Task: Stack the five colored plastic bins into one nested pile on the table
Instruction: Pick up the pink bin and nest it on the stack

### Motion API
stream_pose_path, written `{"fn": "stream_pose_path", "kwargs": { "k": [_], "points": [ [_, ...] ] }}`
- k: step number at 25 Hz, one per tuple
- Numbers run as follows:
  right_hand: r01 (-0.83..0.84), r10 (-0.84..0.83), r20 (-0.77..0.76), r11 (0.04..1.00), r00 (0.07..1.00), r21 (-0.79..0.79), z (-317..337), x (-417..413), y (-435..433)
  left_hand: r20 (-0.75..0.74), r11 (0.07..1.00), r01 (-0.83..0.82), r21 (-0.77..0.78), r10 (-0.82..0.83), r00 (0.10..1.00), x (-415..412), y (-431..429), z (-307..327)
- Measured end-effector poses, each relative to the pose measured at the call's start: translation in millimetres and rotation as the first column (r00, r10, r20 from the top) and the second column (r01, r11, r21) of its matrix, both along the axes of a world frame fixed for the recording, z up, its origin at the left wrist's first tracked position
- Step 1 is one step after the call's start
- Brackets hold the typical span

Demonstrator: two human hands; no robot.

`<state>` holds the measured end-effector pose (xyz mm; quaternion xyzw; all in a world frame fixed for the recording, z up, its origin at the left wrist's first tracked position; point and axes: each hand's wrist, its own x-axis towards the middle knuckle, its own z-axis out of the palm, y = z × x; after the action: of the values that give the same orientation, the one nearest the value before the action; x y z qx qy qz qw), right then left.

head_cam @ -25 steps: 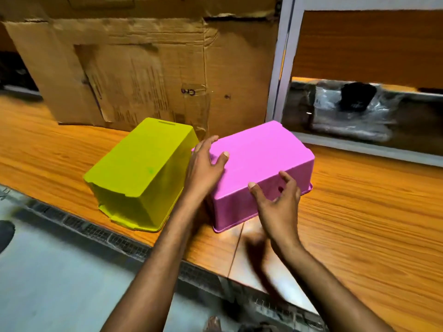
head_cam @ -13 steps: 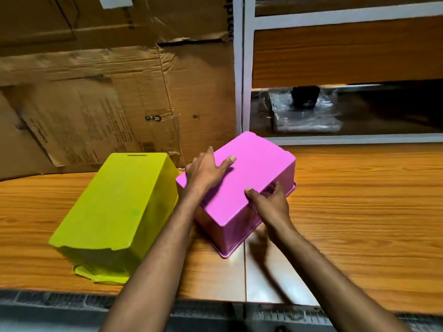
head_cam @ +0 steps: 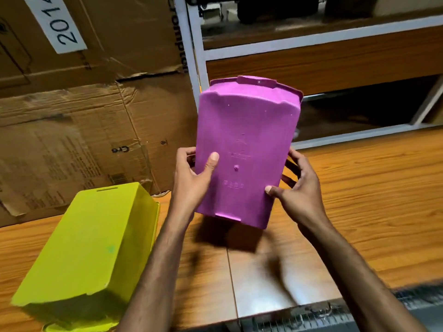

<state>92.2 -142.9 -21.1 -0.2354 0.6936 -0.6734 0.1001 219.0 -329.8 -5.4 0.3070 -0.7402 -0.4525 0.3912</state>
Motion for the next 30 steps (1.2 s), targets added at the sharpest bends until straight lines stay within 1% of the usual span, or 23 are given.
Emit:
{"fn": "stream_pose_path", "kwargs": {
  "k": [1, 3, 4, 5, 6, 7, 8, 10, 11, 13, 15, 17, 19, 21, 24, 25, 27, 28, 30],
  "points": [
    [0.016, -0.016, -0.006, 1.0, 1.0, -0.011, 4.3, -4.4, 5.0, -0.036, 0.996, 0.009, 0.09, -0.006, 0.999, 0.7, 6.5, 8.6],
    [0.034, -0.027, 0.072, 0.995, 0.997, -0.096, 18.5, -10.3, 14.7, -0.071, 0.951, 0.07, 0.302, -0.051, 0.996, 1.4, 12.9, 22.2],
    [0.05, -0.034, 0.124, 0.99, 0.992, -0.131, 26.7, -10.6, 18.0, -0.073, 0.923, 0.099, 0.371, -0.077, 0.994, 1.9, 14.9, 26.9],
    [0.068, -0.046, 0.161, 0.988, 0.986, -0.14, 32.7, -10.2, 20.9, -0.078, 0.909, 0.124, 0.398, -0.101, 0.992, 2.0, 17.5, 28.8],
    [0.089, -0.07, 0.159, 0.989, 0.985, -0.117, 36.4, -10.7, 23.2, -0.077, 0.91, 0.143, 0.388, -0.122, 0.99, 2.0, 21.0, 28.6],
    [0.115, -0.106, 0.125, 0.991, 0.987, -0.071, 40.5, -11.3, 25.8, -0.074, 0.92, 0.149, 0.363, -0.131, 0.989, 0.3, 25.0, 26.8],
    [0.145, -0.143, 0.073, 0.989, 0.987, -0.016, 43.6, -11.3, 27.4, -0.063, 0.928, 0.145, 0.342, -0.131, 0.989, -0.7, 30.5, 26.3],
    [0.201, -0.201, -0.015, 0.977, 0.98, 0.068, 46.5, -14.3, 31.2, -0.086, 0.935, 0.143, 0.325, -0.121, 0.989, -4.2, 40.9, 24.2],
    [0.223, -0.221, -0.029, 0.971, 0.975, 0.081, 48.3, -17.0, 33.4, -0.094, 0.931, 0.147, 0.333, -0.123, 0.988, -5.4, 45.2, 26.2],
    [0.225, -0.224, -0.018, 0.972, 0.974, 0.063, 53.7, -20.1, 37.9, -0.055, 0.926, 0.141, 0.35, -0.13, 0.99, -7.4, 50.8, 34.4],
    [0.166, -0.166, -0.006, 0.986, 0.986, 0.014, 55.5, -19.8, 42.7, -0.005, 0.926, 0.126, 0.356, -0.133, 0.991, -8.9, 50.8, 43.1],
    [0.084, -0.085, -0.017, 0.996, 0.996, -0.039, 56.1, -19.0, 48.1, 0.015, 0.923, 0.155, 0.353, -0.171, 0.985, -11.1, 50.9, 49.1],
    [-0.001, 0.0, -0.013, 0.996, 1.0, -0.085, 54.5, -21.2, 54.0, -0.017, 0.918, 0.196, 0.344, -0.203, 0.979, -11.8, 49.1, 50.2],
    [-0.111, 0.113, 0.012, 0.986, 0.994, -0.123, 51.2, -26.2, 62.4, -0.092, 0.922, 0.219, 0.32, -0.2, 0.976, -11.8, 45.7, 49.8],
    [-0.228, 0.23, 0.012, 0.971, 0.973, -0.075, 43.6, -33.9, 75.2, -0.192, 0.935, 0.226, 0.272, -0.177, 0.965, -8.8, 40.6, 50.2],
    [-0.235, 0.235, 0.003, 0.97, 0.972, -0.055, 43.0, -35.4, 78.1, -0.209, 0.93, 0.233, 0.284, -0.177, 0.962, -7.3, 39.4, 50.4],
    [-0.239, 0.238, -0.027, 0.97, 0.971, -0.04, 43.8, -37.3, 80.7, -0.245, 0.885, 0.265, 0.383, -0.179, 0.953, -3.7, 35.9, 50.0],
    [-0.246, 0.245, -0.053, 0.969, 0.968, -0.027, 44.4, -37.7, 82.3, -0.223, 0.863, 0.261, 0.433, -0.178, 0.958, -3.4, 32.8, 50.7],
    [-0.255, 0.255, -0.124, 0.967, 0.959, 0.021, 44.4, -37.9, 84.9, -0.112, 0.853, 0.234, 0.466, -0.205, 0.972, -2.9, 29.2, 56.6]
  ]
}}
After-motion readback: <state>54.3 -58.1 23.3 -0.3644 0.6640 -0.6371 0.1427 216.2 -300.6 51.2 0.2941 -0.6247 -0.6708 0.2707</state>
